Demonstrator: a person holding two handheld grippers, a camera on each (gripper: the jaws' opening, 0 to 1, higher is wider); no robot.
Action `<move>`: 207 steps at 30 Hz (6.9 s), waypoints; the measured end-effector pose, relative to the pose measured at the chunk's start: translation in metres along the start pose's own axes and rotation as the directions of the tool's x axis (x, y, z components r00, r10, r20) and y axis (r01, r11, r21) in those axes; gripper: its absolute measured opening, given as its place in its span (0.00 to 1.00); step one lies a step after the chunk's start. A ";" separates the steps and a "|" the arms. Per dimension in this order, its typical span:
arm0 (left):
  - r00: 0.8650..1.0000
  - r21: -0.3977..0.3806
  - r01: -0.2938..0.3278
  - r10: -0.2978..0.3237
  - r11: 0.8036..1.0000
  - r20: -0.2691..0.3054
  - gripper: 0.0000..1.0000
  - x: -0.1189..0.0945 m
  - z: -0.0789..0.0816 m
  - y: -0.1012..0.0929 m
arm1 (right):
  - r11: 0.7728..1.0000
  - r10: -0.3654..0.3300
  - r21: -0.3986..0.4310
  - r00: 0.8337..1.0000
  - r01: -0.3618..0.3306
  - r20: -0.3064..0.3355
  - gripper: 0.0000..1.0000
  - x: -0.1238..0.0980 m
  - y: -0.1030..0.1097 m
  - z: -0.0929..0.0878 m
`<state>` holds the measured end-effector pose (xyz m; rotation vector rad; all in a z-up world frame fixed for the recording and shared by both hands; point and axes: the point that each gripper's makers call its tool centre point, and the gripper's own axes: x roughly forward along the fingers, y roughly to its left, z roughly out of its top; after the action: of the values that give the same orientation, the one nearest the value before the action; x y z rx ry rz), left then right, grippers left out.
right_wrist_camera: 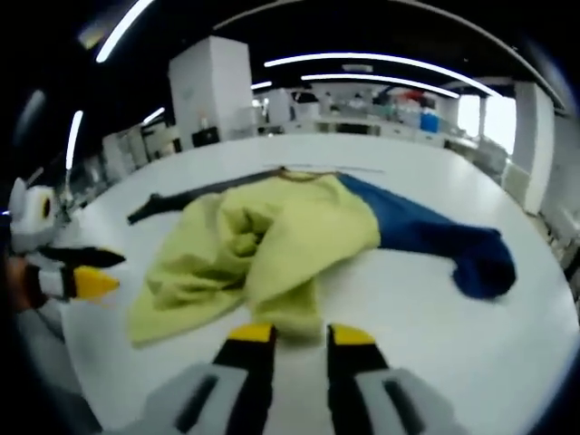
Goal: Fold the garment on the visible template until the final outline fits inside the template.
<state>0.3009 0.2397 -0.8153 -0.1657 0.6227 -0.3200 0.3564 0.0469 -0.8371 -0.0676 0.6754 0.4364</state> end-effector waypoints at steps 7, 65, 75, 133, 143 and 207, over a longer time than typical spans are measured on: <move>0.999 -0.034 0.011 -0.012 0.999 -0.053 0.36 0.005 -0.017 -0.016 | 1.000 -0.008 0.030 1.000 0.008 -0.008 0.13 0.006 -0.001 -0.002; 0.999 -0.096 0.035 -0.037 0.995 -0.019 0.00 -0.052 0.006 0.017 | 0.990 0.136 0.038 0.990 -0.134 -0.033 0.00 -0.053 0.000 0.005; 0.999 -0.151 0.049 -0.049 0.987 0.008 0.00 -0.071 0.012 0.041 | 0.992 0.119 0.037 0.992 -0.118 -0.049 0.00 -0.072 -0.009 -0.001; 0.970 0.030 -0.021 0.027 0.999 -0.240 0.18 -0.076 -0.056 0.056 | 0.985 -0.038 0.150 0.963 0.080 -0.265 0.27 -0.095 -0.026 -0.069; 0.960 0.100 -0.047 0.073 0.994 -0.269 0.16 -0.073 -0.063 0.058 | 0.973 -0.089 0.183 0.957 0.144 -0.276 0.12 -0.097 -0.023 -0.074; 0.903 0.034 -0.026 0.038 0.999 -0.429 0.00 -0.104 -0.095 0.046 | 0.981 -0.025 0.171 0.929 0.095 -0.369 0.00 -0.130 -0.030 -0.104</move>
<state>0.1760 0.3136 -0.8457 -0.0558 1.0582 -0.3358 0.2171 -0.0489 -0.8402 0.0084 1.0767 0.3007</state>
